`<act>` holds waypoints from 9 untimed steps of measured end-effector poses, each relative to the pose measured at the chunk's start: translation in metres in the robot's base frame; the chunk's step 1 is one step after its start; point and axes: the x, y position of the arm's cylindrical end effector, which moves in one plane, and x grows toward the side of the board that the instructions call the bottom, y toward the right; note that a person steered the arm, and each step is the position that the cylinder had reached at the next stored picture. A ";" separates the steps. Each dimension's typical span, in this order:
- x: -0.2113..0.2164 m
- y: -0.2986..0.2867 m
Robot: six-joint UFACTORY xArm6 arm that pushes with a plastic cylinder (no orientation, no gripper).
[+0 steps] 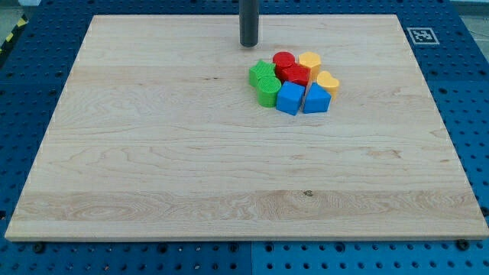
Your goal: Push the red circle into the red star
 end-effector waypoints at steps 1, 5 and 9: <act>0.000 -0.024; 0.044 0.013; 0.057 0.042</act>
